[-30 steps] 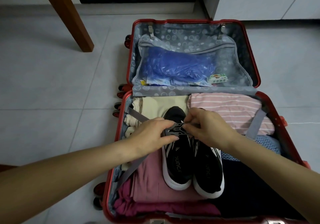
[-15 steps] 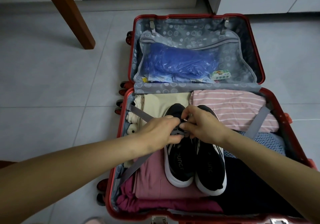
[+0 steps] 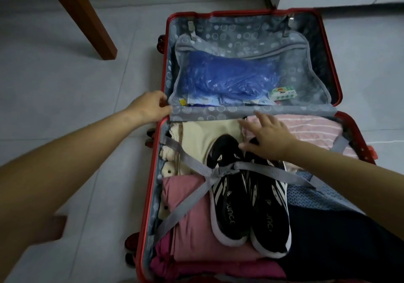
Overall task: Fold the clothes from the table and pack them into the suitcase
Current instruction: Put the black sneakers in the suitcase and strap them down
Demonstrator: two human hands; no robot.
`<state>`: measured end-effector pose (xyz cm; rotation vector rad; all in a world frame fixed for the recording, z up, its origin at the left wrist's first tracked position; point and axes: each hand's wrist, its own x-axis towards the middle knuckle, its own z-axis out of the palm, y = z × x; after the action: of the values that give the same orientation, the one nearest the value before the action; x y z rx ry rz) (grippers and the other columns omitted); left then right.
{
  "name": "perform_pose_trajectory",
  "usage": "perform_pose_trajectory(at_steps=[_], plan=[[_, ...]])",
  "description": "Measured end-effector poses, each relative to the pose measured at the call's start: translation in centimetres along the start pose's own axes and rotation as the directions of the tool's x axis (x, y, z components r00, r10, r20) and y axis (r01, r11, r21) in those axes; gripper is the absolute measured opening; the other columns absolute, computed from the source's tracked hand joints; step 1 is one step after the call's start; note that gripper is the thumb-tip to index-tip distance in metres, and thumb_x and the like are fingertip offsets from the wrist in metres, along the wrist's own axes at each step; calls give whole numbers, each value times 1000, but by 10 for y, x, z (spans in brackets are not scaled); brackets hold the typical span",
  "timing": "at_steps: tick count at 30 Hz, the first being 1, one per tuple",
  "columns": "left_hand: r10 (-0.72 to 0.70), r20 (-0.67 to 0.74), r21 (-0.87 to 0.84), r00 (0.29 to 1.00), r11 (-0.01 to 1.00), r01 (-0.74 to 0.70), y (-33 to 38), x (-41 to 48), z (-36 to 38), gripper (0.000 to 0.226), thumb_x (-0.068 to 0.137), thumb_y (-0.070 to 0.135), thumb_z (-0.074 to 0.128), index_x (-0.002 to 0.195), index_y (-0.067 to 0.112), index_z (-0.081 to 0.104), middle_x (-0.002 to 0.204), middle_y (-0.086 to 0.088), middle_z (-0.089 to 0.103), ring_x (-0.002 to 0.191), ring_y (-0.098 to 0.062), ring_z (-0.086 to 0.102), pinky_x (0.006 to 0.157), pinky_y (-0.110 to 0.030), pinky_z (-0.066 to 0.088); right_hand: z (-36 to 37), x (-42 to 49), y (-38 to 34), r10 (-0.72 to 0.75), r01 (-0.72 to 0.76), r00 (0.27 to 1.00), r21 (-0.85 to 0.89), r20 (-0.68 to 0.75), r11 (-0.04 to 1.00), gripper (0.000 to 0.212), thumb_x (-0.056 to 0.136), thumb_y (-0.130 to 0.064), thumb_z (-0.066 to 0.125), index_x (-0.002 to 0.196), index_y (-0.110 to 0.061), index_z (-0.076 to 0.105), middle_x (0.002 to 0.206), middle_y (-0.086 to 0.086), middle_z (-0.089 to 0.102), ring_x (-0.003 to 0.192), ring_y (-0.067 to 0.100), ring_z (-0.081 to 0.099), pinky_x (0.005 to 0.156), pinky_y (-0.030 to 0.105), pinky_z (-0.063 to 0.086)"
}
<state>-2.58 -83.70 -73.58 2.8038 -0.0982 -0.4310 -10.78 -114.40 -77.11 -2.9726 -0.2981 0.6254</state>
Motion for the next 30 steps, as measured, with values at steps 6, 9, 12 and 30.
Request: perform_pose_trajectory(at_steps=[6, 9, 12, 30], plan=[[-144, -56, -162, 988, 978, 133, -2, 68, 2, 40, 89, 34, 60, 121, 12, 54, 118, -8, 61, 105, -29, 58, 88, -35, 47, -4, 76, -8, 164, -165, 984, 12, 75, 986, 83, 78, -81, 31, 142, -53, -14, 158, 3, -20, 142, 44, -9, 111, 66, 6], [-181, -61, -245, 982, 956, 161, -1, 106, 3, 25, 89, 29, 60, 109, 14, 54, 113, -9, 61, 103, -30, 59, 84, -32, 45, 7, 93, -6, 207, -206, 975, -26, 84, 978, 70, 81, -79, 16, 143, -54, -6, 159, 0, -15, 143, 43, -7, 109, 68, 0], [-206, -59, -324, 977, 930, 176, -4, 150, 6, 34, 90, 28, 60, 117, 9, 51, 111, -3, 57, 101, -22, 56, 88, -30, 44, 15, 100, -5, 234, -232, 971, -32, 58, 972, 60, 88, -72, 13, 144, -53, 2, 160, -2, -9, 144, 41, -3, 107, 68, -2], [-351, -131, -517, 927, 822, 238, -21, 242, 5, 37, 82, 5, 49, 118, 6, 58, 114, -16, 62, 100, -36, 60, 92, -43, 50, 20, 104, -6, 303, -302, 953, -21, 10, 953, 42, 99, -53, 20, 140, -57, 13, 160, -4, -4, 142, 38, 8, 107, 67, -1]])
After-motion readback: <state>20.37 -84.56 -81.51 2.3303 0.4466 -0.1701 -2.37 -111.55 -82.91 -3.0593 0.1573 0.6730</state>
